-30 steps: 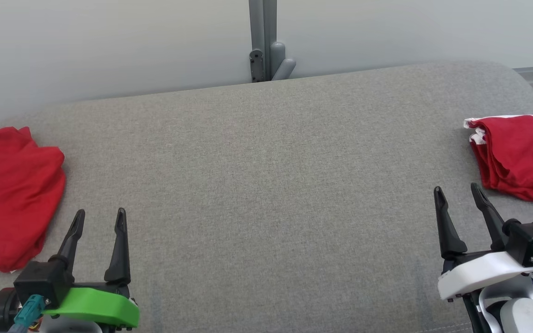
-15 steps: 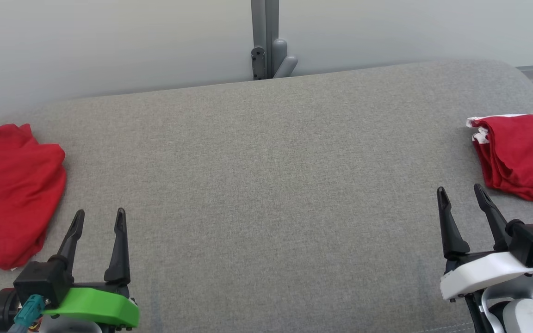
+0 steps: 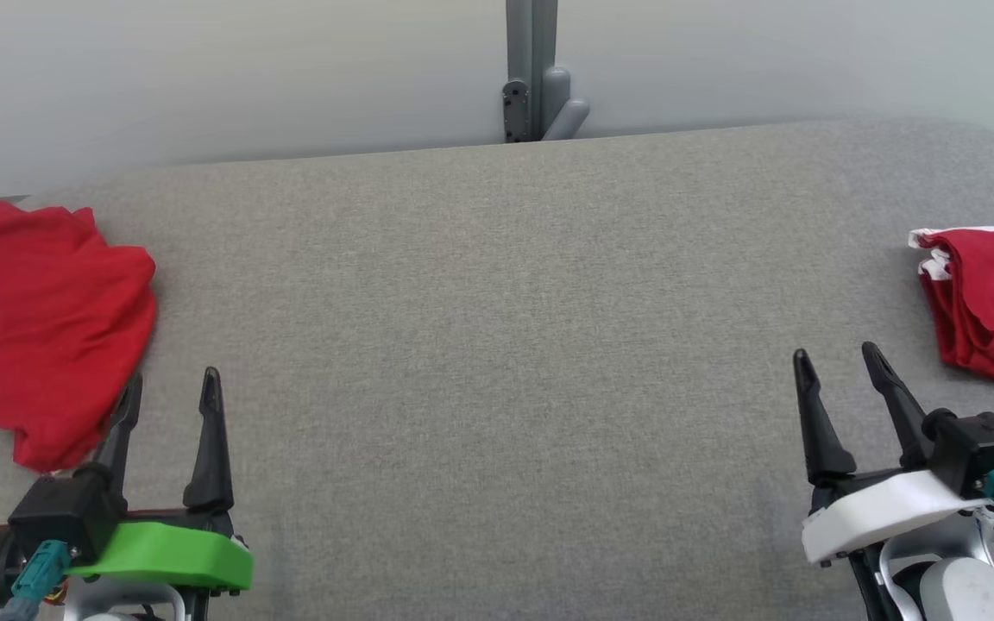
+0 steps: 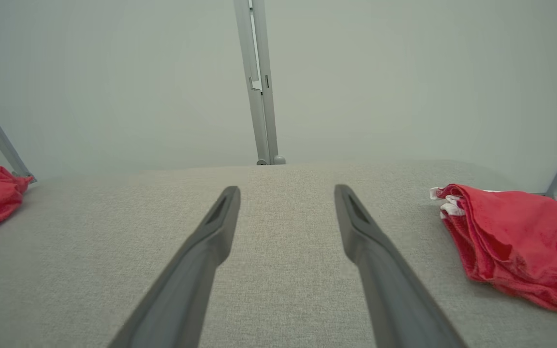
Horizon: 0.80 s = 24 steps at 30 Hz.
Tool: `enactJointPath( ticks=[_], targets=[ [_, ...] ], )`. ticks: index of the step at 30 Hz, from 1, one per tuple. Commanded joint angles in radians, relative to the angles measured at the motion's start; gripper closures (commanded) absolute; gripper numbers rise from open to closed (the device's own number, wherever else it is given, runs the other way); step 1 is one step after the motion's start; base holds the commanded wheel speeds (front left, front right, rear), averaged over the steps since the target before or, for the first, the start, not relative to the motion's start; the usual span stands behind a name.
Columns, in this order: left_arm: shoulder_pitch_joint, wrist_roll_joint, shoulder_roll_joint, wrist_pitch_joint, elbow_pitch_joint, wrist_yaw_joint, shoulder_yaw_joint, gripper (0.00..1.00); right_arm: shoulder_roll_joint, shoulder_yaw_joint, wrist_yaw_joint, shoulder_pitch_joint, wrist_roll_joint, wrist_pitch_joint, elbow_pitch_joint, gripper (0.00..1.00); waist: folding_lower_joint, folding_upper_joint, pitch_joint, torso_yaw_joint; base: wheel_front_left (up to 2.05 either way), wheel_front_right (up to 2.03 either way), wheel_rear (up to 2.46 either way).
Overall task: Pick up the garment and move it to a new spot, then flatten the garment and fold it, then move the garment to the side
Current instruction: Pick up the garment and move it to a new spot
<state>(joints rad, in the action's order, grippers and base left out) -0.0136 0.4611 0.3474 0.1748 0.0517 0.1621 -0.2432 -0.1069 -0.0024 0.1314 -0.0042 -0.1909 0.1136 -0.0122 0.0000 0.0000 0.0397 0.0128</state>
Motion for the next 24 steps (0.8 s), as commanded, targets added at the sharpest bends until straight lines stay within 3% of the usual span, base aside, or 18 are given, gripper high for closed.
enactJointPath(
  ticks=[1,9,15,24],
  targets=[
    [-0.015,0.011,0.0,0.01,-0.002,0.008,0.011,0.0,0.002,0.021,-0.001,-0.007,-0.004,-0.007,-0.011,0.0,0.0,0.0,0.012,0.051,0.0,0.0,0.0],
    [-0.027,0.035,-0.006,0.042,-0.007,0.001,0.041,0.0,0.001,0.063,-0.001,-0.029,-0.015,-0.012,-0.024,0.0,0.0,0.0,0.012,0.217,0.0,0.0,0.0],
    [-0.025,0.044,0.003,0.057,-0.01,-0.002,0.063,0.0,0.003,0.088,-0.001,-0.043,-0.021,-0.017,-0.029,0.0,0.0,0.0,0.008,0.297,0.0,0.0,0.0],
    [-0.022,0.044,0.021,0.068,-0.012,-0.02,0.072,0.0,0.006,0.1,-0.001,-0.043,-0.021,-0.019,-0.023,0.0,0.0,0.0,0.005,0.35,0.0,0.0,0.0]
  ],
)
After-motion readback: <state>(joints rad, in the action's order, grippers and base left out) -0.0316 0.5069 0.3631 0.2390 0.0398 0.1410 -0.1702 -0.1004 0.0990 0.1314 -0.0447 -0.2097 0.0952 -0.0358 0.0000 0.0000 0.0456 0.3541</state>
